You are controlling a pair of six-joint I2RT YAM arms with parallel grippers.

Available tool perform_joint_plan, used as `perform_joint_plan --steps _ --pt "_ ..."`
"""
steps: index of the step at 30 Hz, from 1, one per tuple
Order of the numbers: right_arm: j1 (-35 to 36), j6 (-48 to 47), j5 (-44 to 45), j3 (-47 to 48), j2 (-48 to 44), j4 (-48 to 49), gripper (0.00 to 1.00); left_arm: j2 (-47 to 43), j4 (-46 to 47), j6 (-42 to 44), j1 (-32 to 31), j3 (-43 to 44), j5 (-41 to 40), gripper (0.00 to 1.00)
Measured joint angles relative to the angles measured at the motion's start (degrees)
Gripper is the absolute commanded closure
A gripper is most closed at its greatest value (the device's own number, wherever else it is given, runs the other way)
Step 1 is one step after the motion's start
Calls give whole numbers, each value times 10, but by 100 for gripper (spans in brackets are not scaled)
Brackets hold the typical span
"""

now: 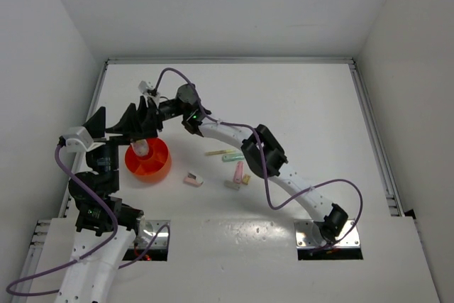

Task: Sort the stationery into containers
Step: Place the stationery in the storage box.

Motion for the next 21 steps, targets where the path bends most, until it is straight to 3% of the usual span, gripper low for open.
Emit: perform_joint_plan --steps 10,14,21 --pt "-3 -2 -9 -26 5 19 99 0 0 -4 0 0 2 0" --pt "-3 -5 -21 -48 6 23 85 0 0 -4 0 0 4 0" --pt "-3 -16 -37 -66 6 34 70 0 0 -4 0 0 5 0"
